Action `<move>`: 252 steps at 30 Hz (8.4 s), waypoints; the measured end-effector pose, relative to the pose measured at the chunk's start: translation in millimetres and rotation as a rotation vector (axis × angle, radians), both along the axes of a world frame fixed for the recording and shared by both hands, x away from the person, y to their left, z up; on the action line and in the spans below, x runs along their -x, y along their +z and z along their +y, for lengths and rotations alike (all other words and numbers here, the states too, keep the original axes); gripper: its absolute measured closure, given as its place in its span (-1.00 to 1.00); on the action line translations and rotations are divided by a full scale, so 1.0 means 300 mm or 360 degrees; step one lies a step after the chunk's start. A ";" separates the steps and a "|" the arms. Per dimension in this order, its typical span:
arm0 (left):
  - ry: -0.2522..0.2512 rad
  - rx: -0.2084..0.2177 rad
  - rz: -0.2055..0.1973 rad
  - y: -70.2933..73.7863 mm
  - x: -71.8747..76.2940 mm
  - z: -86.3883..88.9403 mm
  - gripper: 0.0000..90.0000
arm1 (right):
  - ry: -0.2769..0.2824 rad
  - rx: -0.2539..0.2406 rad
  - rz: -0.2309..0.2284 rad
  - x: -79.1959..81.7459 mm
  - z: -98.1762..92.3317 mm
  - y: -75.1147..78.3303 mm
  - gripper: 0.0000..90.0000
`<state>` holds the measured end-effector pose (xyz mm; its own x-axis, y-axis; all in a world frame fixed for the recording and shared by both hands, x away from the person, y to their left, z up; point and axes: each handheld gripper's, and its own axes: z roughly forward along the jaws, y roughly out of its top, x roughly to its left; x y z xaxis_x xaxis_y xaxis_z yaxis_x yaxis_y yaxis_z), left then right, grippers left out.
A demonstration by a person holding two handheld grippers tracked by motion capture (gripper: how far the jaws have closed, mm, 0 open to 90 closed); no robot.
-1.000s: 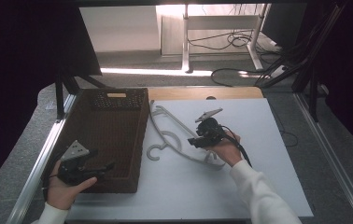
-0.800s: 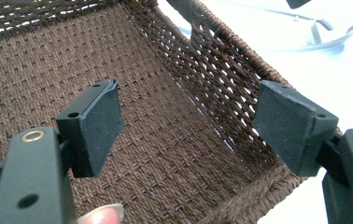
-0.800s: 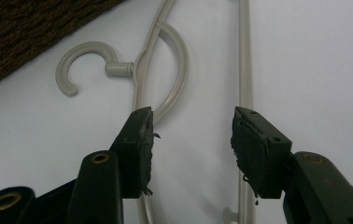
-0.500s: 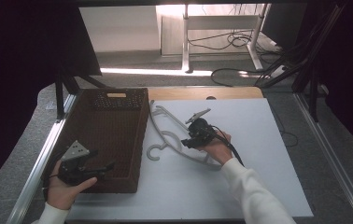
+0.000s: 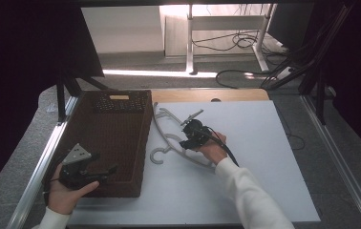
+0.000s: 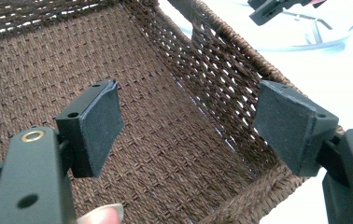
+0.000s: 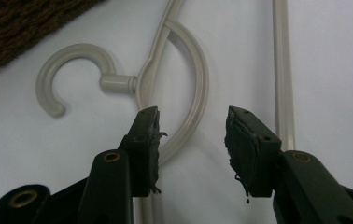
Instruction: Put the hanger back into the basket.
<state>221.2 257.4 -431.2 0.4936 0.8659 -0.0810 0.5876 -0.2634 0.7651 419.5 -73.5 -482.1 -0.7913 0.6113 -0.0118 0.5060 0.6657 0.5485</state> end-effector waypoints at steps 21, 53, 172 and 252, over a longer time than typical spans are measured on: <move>0.0003 0.0003 -0.0002 -0.003 -0.002 0.007 -0.49 | -0.0021 0.0228 -0.0012 -0.070 0.107 -0.085 0.52; 0.0004 -0.0003 -0.0001 -0.004 -0.004 0.007 -0.49 | -0.0224 0.0174 0.0011 -0.087 0.026 -0.021 0.81; -0.0364 0.0888 0.0128 0.011 -0.293 -0.528 0.81 | -0.0499 -0.1495 0.0419 0.061 -0.179 0.230 0.73; -0.0416 0.0848 0.0063 0.320 -0.267 -0.077 0.81 | -0.0350 -0.0708 0.0067 0.241 -0.514 0.122 -0.35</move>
